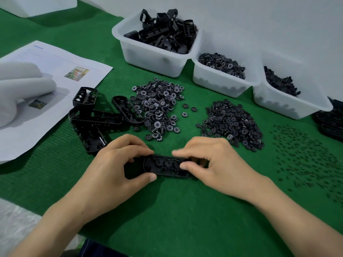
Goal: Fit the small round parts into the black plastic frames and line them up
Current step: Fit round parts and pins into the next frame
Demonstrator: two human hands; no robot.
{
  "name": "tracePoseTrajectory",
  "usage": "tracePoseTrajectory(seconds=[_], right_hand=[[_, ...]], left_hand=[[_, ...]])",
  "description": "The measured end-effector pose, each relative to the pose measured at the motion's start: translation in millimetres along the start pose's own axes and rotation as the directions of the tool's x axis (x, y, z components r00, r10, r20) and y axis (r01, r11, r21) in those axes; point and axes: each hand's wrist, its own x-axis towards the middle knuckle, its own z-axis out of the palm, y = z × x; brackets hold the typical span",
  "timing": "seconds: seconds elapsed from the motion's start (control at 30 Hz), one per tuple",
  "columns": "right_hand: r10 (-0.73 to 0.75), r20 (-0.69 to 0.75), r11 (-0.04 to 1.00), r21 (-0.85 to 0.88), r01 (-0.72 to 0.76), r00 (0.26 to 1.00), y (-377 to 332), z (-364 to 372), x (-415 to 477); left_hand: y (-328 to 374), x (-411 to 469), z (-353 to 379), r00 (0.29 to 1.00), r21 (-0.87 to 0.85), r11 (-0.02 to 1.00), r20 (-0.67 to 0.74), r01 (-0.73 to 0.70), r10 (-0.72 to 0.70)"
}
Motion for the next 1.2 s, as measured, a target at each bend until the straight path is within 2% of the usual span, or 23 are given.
tracePoseTrajectory(seconds=[0.07, 0.13, 0.3, 0.43, 0.67, 0.87, 1.07, 1.2], right_hand=[[0.069, -0.037, 0.993, 0.095, -0.066, 0.997, 2, -2, -1], [0.071, -0.057, 0.993, 0.097, -0.065, 0.996, 1, -1, -5], [-0.001, -0.076, 0.998, -0.057, -0.004, 0.997, -2, 2, -25], [0.009, -0.131, 0.989, -0.148, -0.028, 0.991, 5, -5, -52], [0.218, -0.219, 0.975, 0.014, -0.221, 0.951, 26, -33, -80], [0.319, -0.281, 0.944, 0.009, -0.330, 0.905, 45, -53, -72], [0.253, -0.134, 0.954, -0.127, -0.270, 0.958, 51, -46, -21], [0.266, -0.086, 0.945, -0.171, -0.277, 0.960, 53, -38, 0]], left_hand=[[1, 0, 0, 1.000, 0.006, 1.000, 0.005, 0.002, -0.002], [1, 0, 0, 1.000, 0.016, 1.000, 0.009, 0.005, -0.005], [6, 3, 5, 1.000, 0.069, 0.998, 0.026, -0.011, 0.009], [19, 10, 21, 0.994, 0.071, 0.995, 0.082, -0.072, 0.066], [46, 31, 55, 0.977, 0.042, 0.986, 0.149, -0.159, 0.151], [59, 38, 71, 0.974, 0.004, 0.987, 0.159, -0.162, 0.159], [57, 37, 71, 0.985, -0.033, 0.994, 0.136, -0.102, 0.106], [56, 36, 68, 0.991, -0.058, 0.996, 0.105, -0.073, 0.079]])
